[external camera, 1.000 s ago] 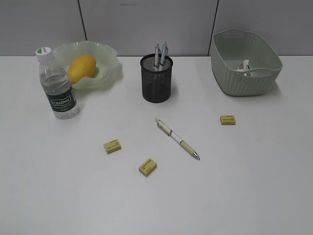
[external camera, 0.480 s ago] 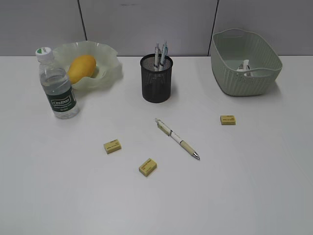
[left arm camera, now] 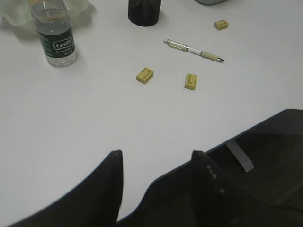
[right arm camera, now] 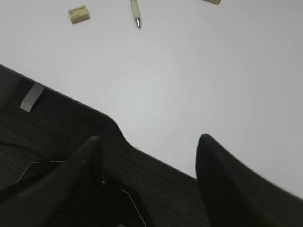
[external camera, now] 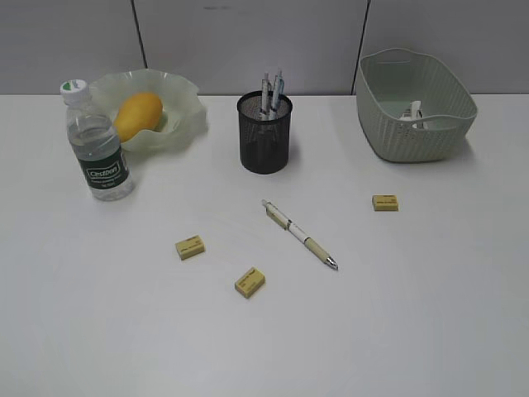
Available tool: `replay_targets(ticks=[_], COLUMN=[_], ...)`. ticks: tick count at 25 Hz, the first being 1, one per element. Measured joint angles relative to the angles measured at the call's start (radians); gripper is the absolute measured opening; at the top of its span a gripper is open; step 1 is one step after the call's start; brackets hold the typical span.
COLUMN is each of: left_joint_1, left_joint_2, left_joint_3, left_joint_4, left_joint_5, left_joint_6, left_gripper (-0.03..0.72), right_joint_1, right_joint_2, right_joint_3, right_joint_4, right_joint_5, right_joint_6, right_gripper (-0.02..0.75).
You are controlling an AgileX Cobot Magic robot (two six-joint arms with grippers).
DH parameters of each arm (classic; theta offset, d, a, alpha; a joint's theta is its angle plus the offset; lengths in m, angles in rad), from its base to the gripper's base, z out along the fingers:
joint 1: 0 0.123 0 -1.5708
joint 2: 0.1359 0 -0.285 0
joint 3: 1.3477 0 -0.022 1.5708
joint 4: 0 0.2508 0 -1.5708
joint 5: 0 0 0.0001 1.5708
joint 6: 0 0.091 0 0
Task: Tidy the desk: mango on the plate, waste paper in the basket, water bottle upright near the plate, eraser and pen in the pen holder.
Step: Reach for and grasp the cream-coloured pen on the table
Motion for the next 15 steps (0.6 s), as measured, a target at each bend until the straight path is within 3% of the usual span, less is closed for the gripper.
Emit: replay_targets(ticks=[7, 15], left_joint_1=[0.0, 0.0], left_joint_2=[0.0, 0.0], left_joint_3=[0.0, 0.0], left_joint_4=[0.0, 0.0], left_joint_5=[0.0, 0.0], left_joint_6=[0.0, 0.0], left_gripper=[0.355, 0.355], right_joint_1=[0.0, 0.0], right_joint_2=[0.069, 0.497], right_joint_3=[-0.04, -0.056], right_joint_4=[-0.057, -0.1], right_joint_5=[-0.021, -0.108], right_joint_6=[0.005, 0.168], right_gripper=[0.491, 0.491])
